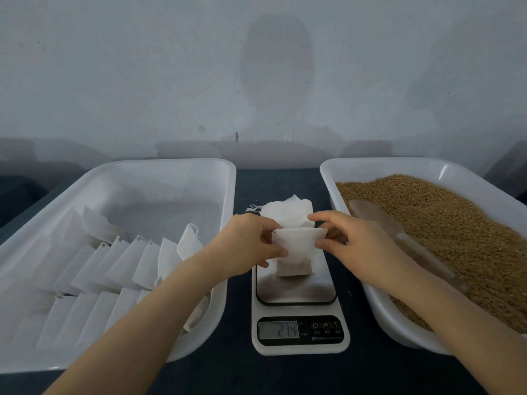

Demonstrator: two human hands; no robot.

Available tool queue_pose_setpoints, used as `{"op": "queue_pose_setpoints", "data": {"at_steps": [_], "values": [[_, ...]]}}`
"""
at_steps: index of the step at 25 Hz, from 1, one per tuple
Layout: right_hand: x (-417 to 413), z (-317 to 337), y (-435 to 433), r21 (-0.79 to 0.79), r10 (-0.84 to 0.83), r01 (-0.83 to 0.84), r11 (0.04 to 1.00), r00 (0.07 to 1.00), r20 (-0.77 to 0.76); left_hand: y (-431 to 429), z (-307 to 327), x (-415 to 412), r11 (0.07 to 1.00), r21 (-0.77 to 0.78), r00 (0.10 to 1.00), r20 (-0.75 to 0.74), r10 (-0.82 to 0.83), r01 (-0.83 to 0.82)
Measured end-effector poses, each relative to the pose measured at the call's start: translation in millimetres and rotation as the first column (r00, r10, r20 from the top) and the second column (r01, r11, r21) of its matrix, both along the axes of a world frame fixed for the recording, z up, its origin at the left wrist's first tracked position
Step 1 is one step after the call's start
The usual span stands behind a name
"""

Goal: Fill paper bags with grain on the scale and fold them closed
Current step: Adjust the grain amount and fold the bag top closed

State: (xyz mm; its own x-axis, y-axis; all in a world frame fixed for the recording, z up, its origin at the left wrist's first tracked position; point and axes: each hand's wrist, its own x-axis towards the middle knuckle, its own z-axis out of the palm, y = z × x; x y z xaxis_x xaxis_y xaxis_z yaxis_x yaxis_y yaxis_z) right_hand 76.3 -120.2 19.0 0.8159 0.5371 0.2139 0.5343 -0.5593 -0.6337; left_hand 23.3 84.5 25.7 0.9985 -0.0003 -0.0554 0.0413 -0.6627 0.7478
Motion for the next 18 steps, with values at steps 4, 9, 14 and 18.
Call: {"op": "queue_pose_setpoints", "data": {"at_steps": [4,9,14,18], "values": [[-2.7,2.3,4.3,-0.057,0.024,-0.023,0.998,1.0,0.015,-0.1,-1.0,-1.0,0.998,0.069,0.999,0.035,-0.004,0.002],[-6.8,9.5,14.0,-0.01,0.095,-0.095,0.995,0.995,0.013,-6.1,-1.5,-2.4,0.987,0.148,0.995,0.062,-0.075,0.065],[-9.8,22.7,26.5,0.063,0.136,-0.136,0.989,0.991,0.001,-1.1,5.3,-6.2,1.0,-0.013,0.995,0.094,0.013,-0.012],[-3.1,35.6,41.0,0.175,0.12,-0.109,0.978,0.991,-0.055,12.3,27.0,-18.4,0.985,-0.15,0.987,0.124,0.098,-0.079]]}}
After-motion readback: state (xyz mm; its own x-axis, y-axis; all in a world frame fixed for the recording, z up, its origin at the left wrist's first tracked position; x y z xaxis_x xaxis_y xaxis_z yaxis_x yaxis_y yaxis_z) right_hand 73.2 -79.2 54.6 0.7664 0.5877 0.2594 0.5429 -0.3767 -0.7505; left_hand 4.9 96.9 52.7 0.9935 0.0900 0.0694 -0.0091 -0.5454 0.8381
